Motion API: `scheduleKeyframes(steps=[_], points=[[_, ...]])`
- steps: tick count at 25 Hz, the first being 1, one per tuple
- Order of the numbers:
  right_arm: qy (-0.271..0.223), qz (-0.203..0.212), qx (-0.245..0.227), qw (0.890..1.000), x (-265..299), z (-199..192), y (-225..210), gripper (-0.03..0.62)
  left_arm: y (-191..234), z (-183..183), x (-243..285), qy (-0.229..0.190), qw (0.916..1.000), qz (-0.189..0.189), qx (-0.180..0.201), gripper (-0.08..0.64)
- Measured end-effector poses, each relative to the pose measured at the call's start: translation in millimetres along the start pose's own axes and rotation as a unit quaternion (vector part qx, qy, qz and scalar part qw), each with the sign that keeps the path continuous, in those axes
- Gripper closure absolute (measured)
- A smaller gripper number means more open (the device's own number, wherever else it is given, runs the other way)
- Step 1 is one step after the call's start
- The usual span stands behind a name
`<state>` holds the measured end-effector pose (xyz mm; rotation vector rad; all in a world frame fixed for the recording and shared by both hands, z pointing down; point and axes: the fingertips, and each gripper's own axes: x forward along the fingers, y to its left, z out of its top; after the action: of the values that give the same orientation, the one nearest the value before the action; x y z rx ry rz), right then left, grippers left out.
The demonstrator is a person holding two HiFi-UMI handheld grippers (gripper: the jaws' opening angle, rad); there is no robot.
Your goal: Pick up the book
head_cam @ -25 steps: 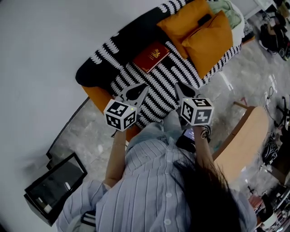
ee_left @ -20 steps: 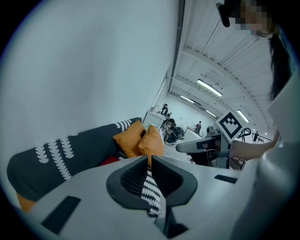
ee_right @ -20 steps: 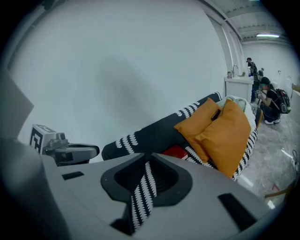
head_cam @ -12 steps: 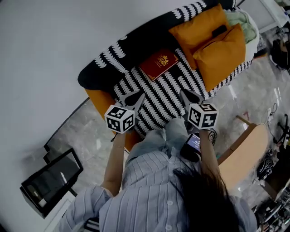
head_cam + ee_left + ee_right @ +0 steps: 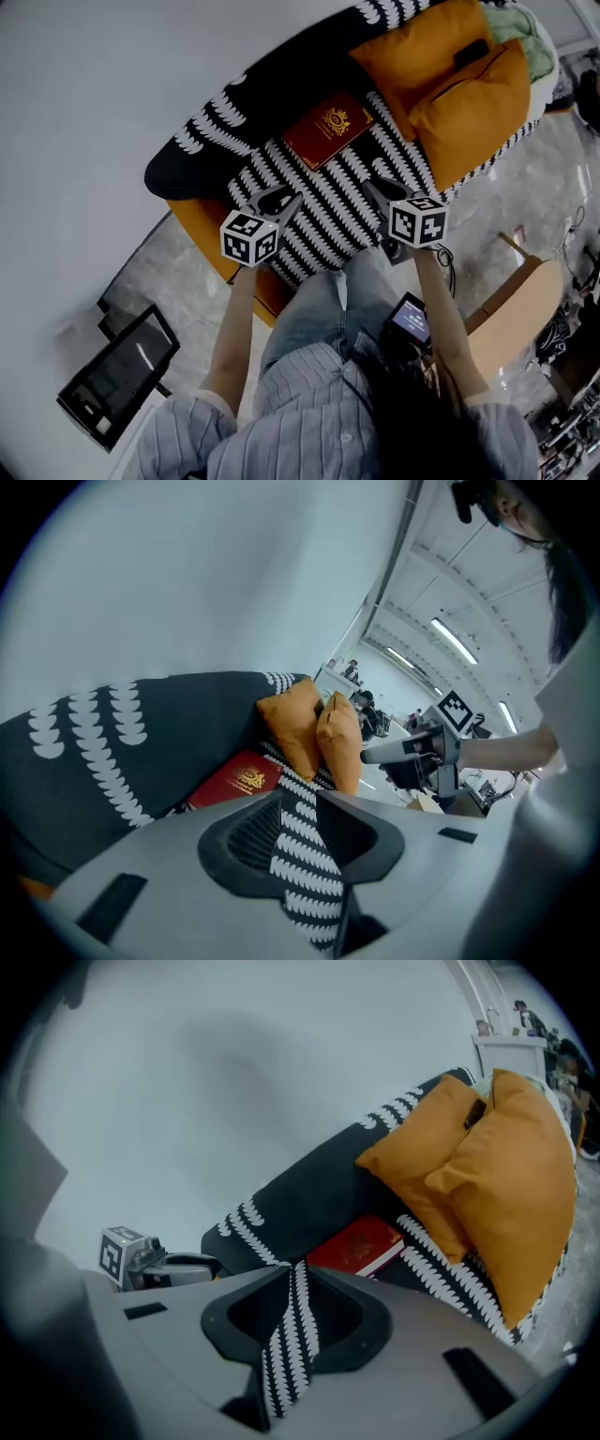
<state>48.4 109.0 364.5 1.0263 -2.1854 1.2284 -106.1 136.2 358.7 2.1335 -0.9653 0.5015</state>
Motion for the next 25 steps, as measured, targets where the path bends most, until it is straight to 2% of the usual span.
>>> scheduleKeyframes(steps=[7, 11, 15, 22, 25], points=[[-0.008, 0.009, 0.083, 0.996, 58.0, 2.5, -62.7, 0.537, 45.9, 1.7, 52.5, 0.045, 0.9985, 0.007, 0.03, 0.448], [-0.008, 0.032, 0.131, 0.991, 86.2, -3.7, -88.1, 0.476, 62.5, -5.6, 78.8, 0.072, 0.9963, -0.003, 0.048, 0.443], [-0.026, 0.029, 0.173, 0.984, 111.9, -6.3, -109.4, 0.449, 83.9, -19.3, 107.6, 0.108, 0.9921, -0.01, 0.064, 0.431], [-0.015, 0.015, 0.21, 0.977, 157.0, -21.5, -129.0, 0.371, 115.4, -24.2, 149.9, 0.133, 0.9898, -0.01, 0.051, 0.407], [-0.028, 0.016, 0.253, 0.967, 165.8, -16.0, -134.9, 0.362, 118.2, -17.8, 162.5, 0.133, 0.9896, -0.011, 0.053, 0.407]])
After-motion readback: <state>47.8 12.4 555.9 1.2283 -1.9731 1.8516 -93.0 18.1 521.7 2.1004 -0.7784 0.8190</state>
